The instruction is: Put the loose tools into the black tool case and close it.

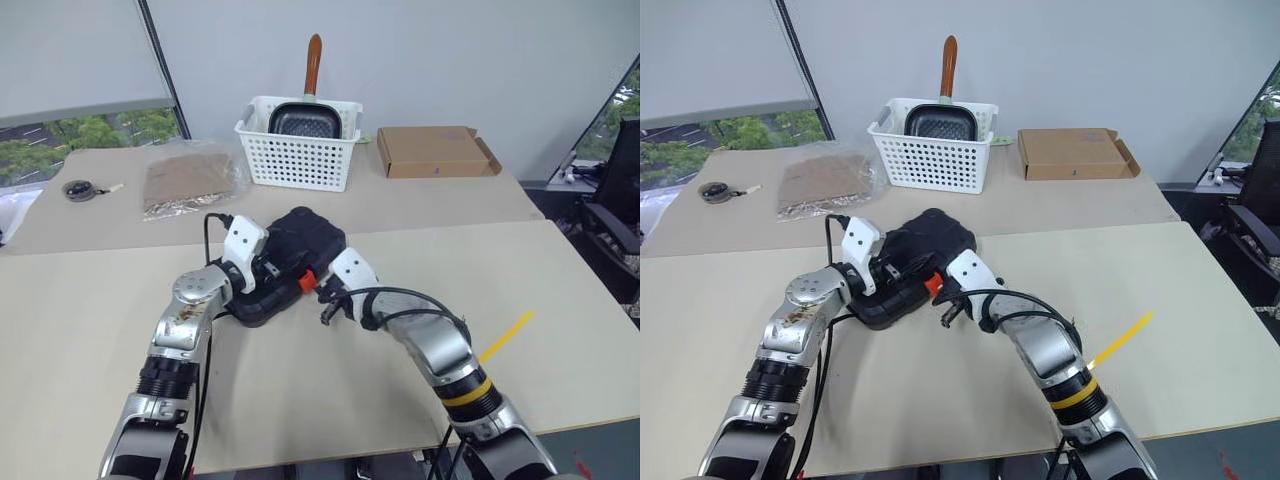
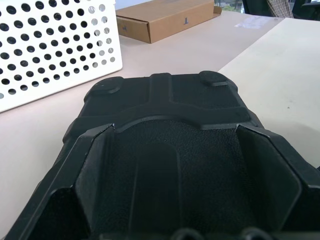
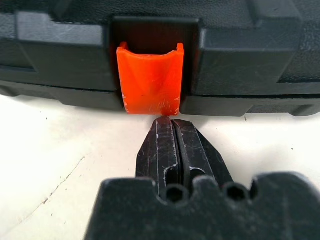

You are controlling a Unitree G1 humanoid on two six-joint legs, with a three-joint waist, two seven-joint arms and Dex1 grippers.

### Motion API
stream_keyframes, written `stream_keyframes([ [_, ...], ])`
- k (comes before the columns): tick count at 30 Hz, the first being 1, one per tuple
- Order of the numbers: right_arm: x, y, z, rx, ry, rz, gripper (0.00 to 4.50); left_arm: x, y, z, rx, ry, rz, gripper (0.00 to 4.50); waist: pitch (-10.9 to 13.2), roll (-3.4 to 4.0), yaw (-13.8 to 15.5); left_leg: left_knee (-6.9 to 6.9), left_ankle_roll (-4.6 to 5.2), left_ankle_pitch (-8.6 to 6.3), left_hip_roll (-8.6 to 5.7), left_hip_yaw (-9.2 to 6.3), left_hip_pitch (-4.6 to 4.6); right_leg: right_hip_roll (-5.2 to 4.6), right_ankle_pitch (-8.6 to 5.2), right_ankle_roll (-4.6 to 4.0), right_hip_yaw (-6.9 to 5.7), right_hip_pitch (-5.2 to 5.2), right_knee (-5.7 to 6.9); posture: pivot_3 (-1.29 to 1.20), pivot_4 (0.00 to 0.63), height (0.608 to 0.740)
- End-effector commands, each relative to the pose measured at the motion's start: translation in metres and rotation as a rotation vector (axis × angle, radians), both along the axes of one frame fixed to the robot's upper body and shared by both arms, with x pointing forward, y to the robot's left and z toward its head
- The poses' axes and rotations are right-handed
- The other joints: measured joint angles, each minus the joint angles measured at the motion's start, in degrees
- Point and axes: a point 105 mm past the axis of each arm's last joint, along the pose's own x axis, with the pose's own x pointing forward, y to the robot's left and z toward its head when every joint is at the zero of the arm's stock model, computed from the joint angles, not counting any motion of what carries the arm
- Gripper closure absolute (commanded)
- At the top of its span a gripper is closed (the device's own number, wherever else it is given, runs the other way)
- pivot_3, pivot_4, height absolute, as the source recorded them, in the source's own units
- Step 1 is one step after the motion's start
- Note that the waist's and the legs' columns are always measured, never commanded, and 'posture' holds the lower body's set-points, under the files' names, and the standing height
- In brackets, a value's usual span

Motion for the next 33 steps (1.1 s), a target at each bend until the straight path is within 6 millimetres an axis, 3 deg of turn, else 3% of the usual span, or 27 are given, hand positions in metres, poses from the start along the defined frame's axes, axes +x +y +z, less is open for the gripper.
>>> stream_keyframes([
  [1, -0.011, -0.009, 0.021, 0.077, -0.084, 0.066, 4.45, -0.005, 0.014, -0.015, -0.043, 0.059, 0.029, 0.37, 0.0, 0.0, 0.04, -0.01, 0.02, 0.0, -0.01, 0.0, -0.03, 0.0, 0.0, 0.0, 0.0, -0.01, -0.03, 0.0, 0.15, 0.7],
  [3, -0.012, -0.022, 0.021, 0.074, -0.108, 0.077, 4.45, -0.007, 0.019, 0.003, -0.099, 0.015, 0.021, 0.37, 0.01, -0.02, 0.04, -0.05, 0.08, 0.0, -0.02, 0.0, -0.1, -0.01, 0.0, 0.0, 0.01, -0.07, -0.1, 0.0, 0.15, 0.7],
  [9, -0.015, -0.07, 0.028, 0.149, -0.163, 0.056, 2.57, -0.033, 0.052, 0.038, -0.175, -0.075, 0.003, 0.37, 0.17, -0.26, -0.47, -0.22, 0.16, -0.01, -0.01, 0.05, -0.28, 0.09, -0.07, 0.02, 0.03, -0.28, -0.23, 0.0, 0.15, 0.7],
  [12, -0.02, -0.098, 0.023, 0.142, -0.171, 0.056, 1.58, -0.055, 0.076, 0.038, -0.155, -0.047, 0.032, 0.37, 0.26, -0.39, -0.44, -0.56, 0.1, 0.01, -0.02, 0.05, -0.21, 0.12, -0.14, 0.05, 0.02, -0.27, -0.41, 0.0, 0.15, 0.7],
  [16, -0.028, -0.131, 0.017, 0.18, -0.17, 0.057, 0.11, -0.087, 0.112, 0.023, -0.125, 0.013, 0.126, 0.37, 0.26, -0.4, -0.31, -0.81, 0.08, -0.05, -0.04, 0.13, -0.2, 0.13, -0.15, 0.06, 0.03, -0.23, -0.81, 0.0, 0.15, 0.7],
  [20, -0.033, -0.158, 0.005, 0.172, -0.174, 0.057, 0.04, -0.121, 0.136, -0.01, -0.072, 0.109, 0.195, 0.37, 0.31, -0.42, -0.02, -0.79, 0.18, -0.19, -0.09, 0.21, -0.14, 0.08, -0.17, 0.05, 0.09, -0.17, -0.88, 0.0, 0.15, 0.7],
  [23, -0.033, -0.175, 0.001, 0.158, -0.178, 0.045, 0.04, -0.14, 0.138, -0.038, 0.02, 0.169, 0.218, 0.37, 0.34, -0.42, 0.54, -0.73, 0.22, -0.21, -0.11, 0.22, -0.14, 0.03, -0.19, 0.03, 0.09, -0.17, -0.88, 0.0, 0.15, 0.7],
  [27, -0.032, -0.184, 0.0, 0.148, -0.191, 0.044, 0.04, -0.153, 0.137, -0.052, 0.054, 0.197, 0.23, 0.37, 0.44, -0.38, 1.2, -0.71, -0.19, -0.44, -0.1, 0.18, -0.09, -0.03, -0.39, -0.3, 0.04, -0.18, -0.85, 0.0, 0.15, 0.7],
  [33, -0.034, -0.187, 0.0, 0.158, -0.174, 0.057, 0.04, -0.157, 0.136, -0.055, 0.059, 0.192, 0.223, 0.37, 0.44, -0.37, 1.07, -0.71, -0.09, -0.35, -0.05, 0.19, -0.07, 0.01, -0.24, -0.05, 0.03, -0.16, -0.77, 0.0, 0.15, 0.7],
])
